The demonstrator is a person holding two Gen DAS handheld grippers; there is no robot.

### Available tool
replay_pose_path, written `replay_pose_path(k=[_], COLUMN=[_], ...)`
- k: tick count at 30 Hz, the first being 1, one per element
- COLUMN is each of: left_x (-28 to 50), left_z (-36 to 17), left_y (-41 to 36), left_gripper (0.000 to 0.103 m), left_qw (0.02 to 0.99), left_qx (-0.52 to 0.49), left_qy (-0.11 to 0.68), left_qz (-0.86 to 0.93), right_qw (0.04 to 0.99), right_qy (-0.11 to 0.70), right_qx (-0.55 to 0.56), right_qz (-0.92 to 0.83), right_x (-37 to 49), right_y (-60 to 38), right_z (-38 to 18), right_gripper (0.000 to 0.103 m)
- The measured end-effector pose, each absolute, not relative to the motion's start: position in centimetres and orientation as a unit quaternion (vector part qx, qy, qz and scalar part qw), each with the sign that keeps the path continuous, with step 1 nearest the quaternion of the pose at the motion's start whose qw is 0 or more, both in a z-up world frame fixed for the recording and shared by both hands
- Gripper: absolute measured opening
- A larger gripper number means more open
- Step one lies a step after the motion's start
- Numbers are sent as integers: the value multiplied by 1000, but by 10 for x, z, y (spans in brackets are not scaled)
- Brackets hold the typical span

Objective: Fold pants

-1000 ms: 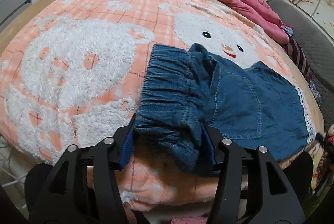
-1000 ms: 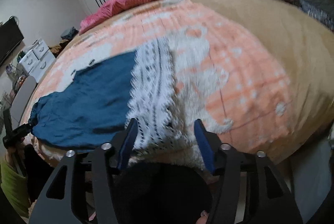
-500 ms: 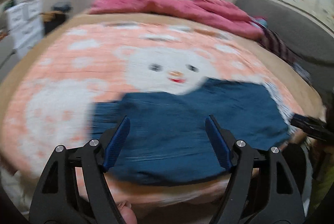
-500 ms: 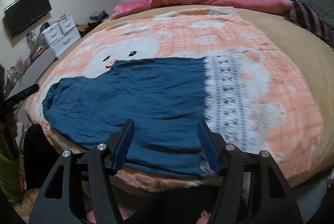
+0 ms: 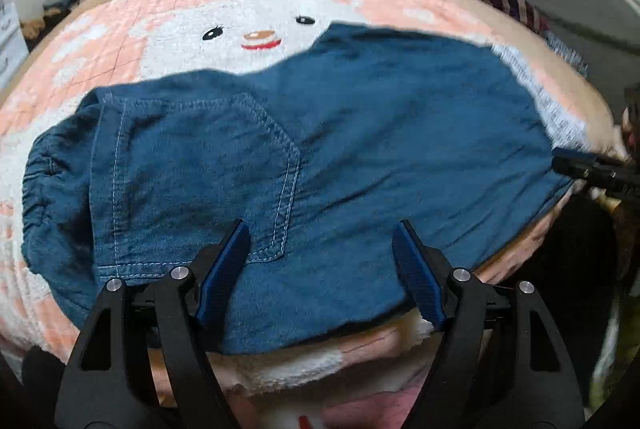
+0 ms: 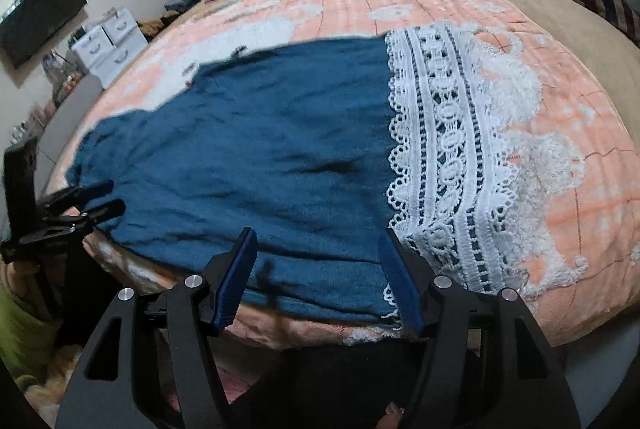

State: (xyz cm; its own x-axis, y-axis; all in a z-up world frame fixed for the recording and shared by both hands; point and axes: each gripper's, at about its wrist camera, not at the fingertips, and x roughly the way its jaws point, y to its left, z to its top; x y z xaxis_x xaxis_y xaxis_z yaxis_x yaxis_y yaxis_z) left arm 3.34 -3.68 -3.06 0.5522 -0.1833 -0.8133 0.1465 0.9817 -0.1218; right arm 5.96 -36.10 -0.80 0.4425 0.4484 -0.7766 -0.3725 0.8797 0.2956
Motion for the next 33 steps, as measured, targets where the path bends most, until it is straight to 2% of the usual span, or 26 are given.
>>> replay_pose_path(k=[2,3,9,18,21,23,25,27,28,30,33], left_x=[37,41,93,166,187,196,203,209,210,211,209], left_z=[-8,0,23,18,5,-4,-11,-22,-26,-35,-41], left_y=[-34,-36,-41,-52,-53,-53,-53,-49,-49,-48,-51], left_gripper=[70,73,73,78,78,78,78,75,70,68,67], left_qw=[891,896,906,896,885,879,873,867,865,857,856], left_qx=[-30,-27,-40,-36,-47,-53,-63,-73,-76,-88,-82], left_qy=[437,427,406,431,452,462,470,479,483,490,490], left_qz=[-118,-119,-116,-97,-98,-107,-115,-112,-113,-130,-146], right_qw=[867,878,890,861,834,822,810,807,814,827,850], right_qy=[434,415,398,452,476,486,497,504,497,467,418], right_qx=[49,56,105,138,186,207,212,196,175,155,117], right_qz=[241,233,197,189,206,214,227,238,246,273,299], right_x=[62,66,115,196,218,229,239,240,236,221,198], right_y=[-371,-378,-408,-419,-424,-425,-423,-414,-408,-400,-393], right_z=[12,23,42,15,-2,-11,-20,-24,-23,-13,1], right_gripper=[69,75,75,75,75,68,50,49,44,35,33])
